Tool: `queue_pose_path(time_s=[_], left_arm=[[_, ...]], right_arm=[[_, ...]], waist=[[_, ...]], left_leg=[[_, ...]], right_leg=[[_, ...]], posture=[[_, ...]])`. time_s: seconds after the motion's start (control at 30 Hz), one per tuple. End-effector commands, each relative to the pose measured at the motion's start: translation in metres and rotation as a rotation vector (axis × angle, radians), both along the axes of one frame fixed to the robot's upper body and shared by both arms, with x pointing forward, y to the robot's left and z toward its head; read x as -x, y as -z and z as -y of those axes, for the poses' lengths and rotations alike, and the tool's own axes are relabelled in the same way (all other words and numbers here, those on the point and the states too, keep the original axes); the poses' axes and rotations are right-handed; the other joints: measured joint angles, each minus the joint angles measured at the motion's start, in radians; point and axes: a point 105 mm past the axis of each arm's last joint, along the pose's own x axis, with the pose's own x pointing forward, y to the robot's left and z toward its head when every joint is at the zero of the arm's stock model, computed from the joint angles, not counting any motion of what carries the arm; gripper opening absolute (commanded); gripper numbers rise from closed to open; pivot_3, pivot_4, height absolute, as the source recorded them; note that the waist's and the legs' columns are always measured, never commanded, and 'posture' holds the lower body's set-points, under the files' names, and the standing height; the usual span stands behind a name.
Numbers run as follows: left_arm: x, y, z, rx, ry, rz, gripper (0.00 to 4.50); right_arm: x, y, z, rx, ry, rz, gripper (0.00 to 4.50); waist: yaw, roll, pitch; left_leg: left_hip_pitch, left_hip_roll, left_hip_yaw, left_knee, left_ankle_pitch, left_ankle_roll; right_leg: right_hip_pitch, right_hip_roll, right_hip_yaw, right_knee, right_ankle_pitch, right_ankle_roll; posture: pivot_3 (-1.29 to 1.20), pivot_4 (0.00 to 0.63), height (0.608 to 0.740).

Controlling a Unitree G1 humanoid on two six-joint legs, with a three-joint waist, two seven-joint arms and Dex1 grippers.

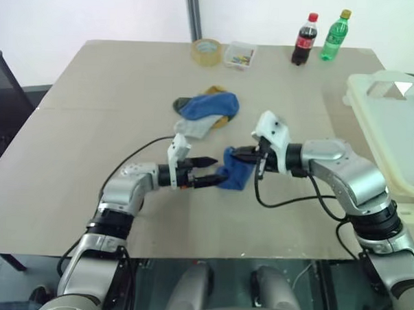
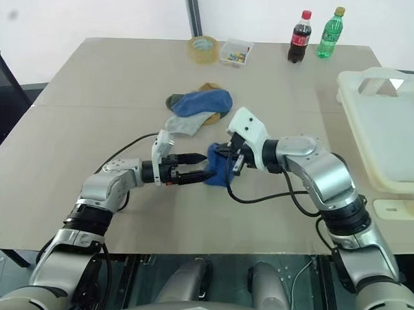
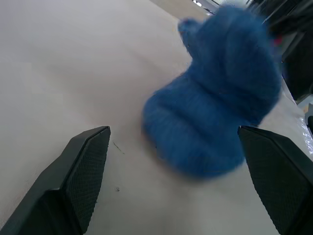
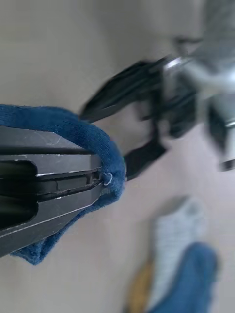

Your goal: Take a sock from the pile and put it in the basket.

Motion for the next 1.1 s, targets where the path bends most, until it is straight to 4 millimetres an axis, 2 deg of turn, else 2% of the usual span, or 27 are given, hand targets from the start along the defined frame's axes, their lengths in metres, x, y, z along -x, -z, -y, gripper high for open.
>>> queue_pose_path(time_s=[0.03, 0.27, 0.47, 0.53, 0.57, 0.6, 0.63, 0.67, 0.7, 0.73, 0.9, 0.97, 1.1], left_arm=[[0.004, 0.014, 0.003, -0.021, 0.016, -0.052, 4.5], [0.004, 0.014, 0.006, -0.02, 0.027, -0.053, 4.5], [0.004, 0.014, 0.008, -0.021, 0.036, -0.055, 4.5], [0.004, 0.014, 0.008, -0.022, 0.037, -0.054, 4.5], [0.003, 0.014, 0.008, -0.023, 0.037, -0.053, 4.5], [0.003, 0.014, 0.007, -0.025, 0.038, -0.052, 4.5], [0.003, 0.013, 0.007, -0.025, 0.038, -0.051, 4.5], [0.003, 0.013, 0.007, -0.024, 0.037, -0.051, 4.5], [0.003, 0.012, 0.007, -0.024, 0.035, -0.049, 4.5], [0.003, 0.012, 0.006, -0.024, 0.033, -0.049, 4.5], [0.003, 0.012, 0.003, -0.03, 0.028, -0.05, 4.5], [0.003, 0.013, 0.003, -0.031, 0.028, -0.051, 4.5], [0.003, 0.013, 0.002, -0.031, 0.032, -0.052, 4.5]], right_arm=[[0.005, -0.035, 0.023, -0.17, 0.021, 0.086, 0.04], [0.019, -0.027, 0.059, -0.383, 0.071, 0.042, 0.04], [0.02, 0.01, 0.083, -0.44, 0.172, -0.048, 0.04], [0.023, 0.012, 0.088, -0.497, 0.165, -0.102, 0.04], [0.025, 0.011, 0.09, -0.509, 0.164, -0.114, 0.6], [0.028, 0.011, 0.091, -0.513, 0.156, -0.119, 0.91], [0.031, 0.011, 0.093, -0.504, 0.15, -0.119, 0.91], [0.033, 0.012, 0.096, -0.487, 0.153, -0.112, 1.46], [0.035, 0.014, 0.101, -0.468, 0.161, -0.11, 1.61], [0.039, 0.015, 0.106, -0.455, 0.168, -0.115, 2.18], [0.065, 0.029, 0.13, -0.332, 0.175, -0.175, 4.44], [0.068, 0.029, 0.136, -0.27, 0.186, -0.163, 4.48], [0.061, 0.021, 0.138, -0.204, 0.227, -0.112, 4.48]], waist=[[0.007, 0.0, 0.0], [0.012, 0.0, 0.0], [0.013, 0.0, 0.0], [0.013, 0.0, 0.0], [0.013, 0.0, 0.0], [0.013, 0.0, 0.0], [0.013, 0.0, 0.0], [0.014, 0.0, 0.0], [0.017, 0.0, 0.0], [0.018, 0.0, 0.0], [0.019, 0.0, 0.0], [0.016, 0.0, 0.0], [0.012, 0.0, 0.0]], left_leg=[[0.0, -0.001, 0.0, 0.0, 0.0, 0.0], [0.0, 0.0, 0.0, 0.0, -0.001, 0.001], [0.001, 0.0, 0.0, 0.0, -0.001, 0.001], [0.001, 0.0, 0.001, 0.0, -0.001, 0.001], [0.001, 0.0, 0.001, 0.0, -0.001, 0.001], [0.001, 0.0, 0.001, 0.0, -0.001, 0.001], [0.001, 0.0, 0.001, 0.0, -0.001, 0.001], [0.001, 0.0, 0.001, 0.0, -0.001, 0.001], [0.001, 0.0, 0.001, 0.0, -0.001, 0.001], [0.001, 0.0, 0.0, 0.0, -0.001, 0.002], [0.001, 0.0, 0.001, 0.0, -0.001, 0.002], [0.001, 0.0, 0.001, 0.0, -0.001, 0.002], [0.003, 0.001, 0.003, 0.0, -0.001, 0.002]], right_leg=[[0.0, 0.0, 0.0, -0.001, 0.0, 0.0], [0.0, -0.001, 0.0, 0.0, 0.0, 0.0], [0.001, 0.002, 0.0, 0.001, 0.0, 0.0], [0.001, 0.003, 0.0, 0.001, 0.0, 0.0], [0.001, 0.003, 0.0, 0.001, 0.0, 0.0], [0.001, 0.003, 0.001, 0.001, 0.0, 0.0], [0.001, 0.002, 0.0, 0.001, 0.0, 0.0], [0.001, 0.002, 0.0, 0.001, 0.0, 0.0], [0.001, 0.002, 0.0, 0.001, 0.0, 0.0], [0.001, 0.003, 0.0, 0.0, 0.0, 0.0], [0.001, 0.002, 0.001, -0.001, 0.0, 0.0], [0.002, 0.002, 0.001, 0.0, 0.0, 0.0], [0.002, 0.003, 0.002, 0.001, 0.0, 0.0]], posture=[[0.0, 0.15, 0.74], [0.0, 0.15, 0.74], [0.0, 0.15, 0.74], [0.0, 0.15, 0.74], [0.0, 0.15, 0.74], [0.0, 0.15, 0.74], [0.0, 0.15, 0.74], [0.0, 0.15, 0.74], [0.0, 0.15, 0.74], [0.0, 0.15, 0.74], [0.0, 0.15, 0.74], [0.0, 0.15, 0.74], [0.0, 0.15, 0.74]])
